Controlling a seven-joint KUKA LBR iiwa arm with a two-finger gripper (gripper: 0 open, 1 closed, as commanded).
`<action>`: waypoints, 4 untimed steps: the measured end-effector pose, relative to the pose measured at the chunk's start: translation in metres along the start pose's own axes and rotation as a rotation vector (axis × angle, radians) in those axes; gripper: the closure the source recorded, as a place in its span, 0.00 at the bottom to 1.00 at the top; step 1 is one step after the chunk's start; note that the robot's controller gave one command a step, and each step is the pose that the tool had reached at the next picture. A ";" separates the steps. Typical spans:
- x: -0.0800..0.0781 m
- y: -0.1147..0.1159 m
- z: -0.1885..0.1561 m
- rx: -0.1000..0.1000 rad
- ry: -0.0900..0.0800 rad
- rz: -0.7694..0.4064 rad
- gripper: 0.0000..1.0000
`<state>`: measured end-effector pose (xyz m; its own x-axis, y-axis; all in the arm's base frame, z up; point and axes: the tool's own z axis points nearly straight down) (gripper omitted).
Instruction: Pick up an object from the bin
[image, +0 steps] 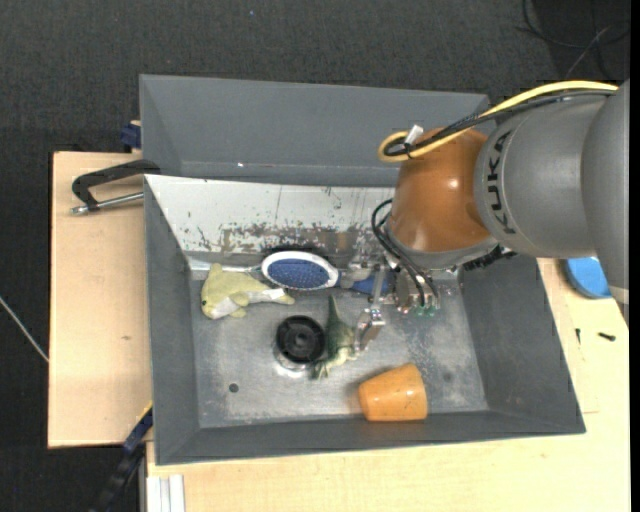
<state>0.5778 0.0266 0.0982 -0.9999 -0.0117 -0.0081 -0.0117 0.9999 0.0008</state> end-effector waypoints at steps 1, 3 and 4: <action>0.020 0.052 0.019 0.010 0.000 0.047 0.00; 0.008 0.145 0.023 0.010 0.006 -0.054 0.00; 0.037 0.184 0.020 0.017 0.004 -0.004 0.00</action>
Offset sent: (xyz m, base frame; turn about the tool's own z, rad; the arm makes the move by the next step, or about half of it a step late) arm -0.0268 0.0558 -0.0282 0.0506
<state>0.5386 0.2100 0.0785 -0.9999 -0.0158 -0.0043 -0.0157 0.9998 -0.0158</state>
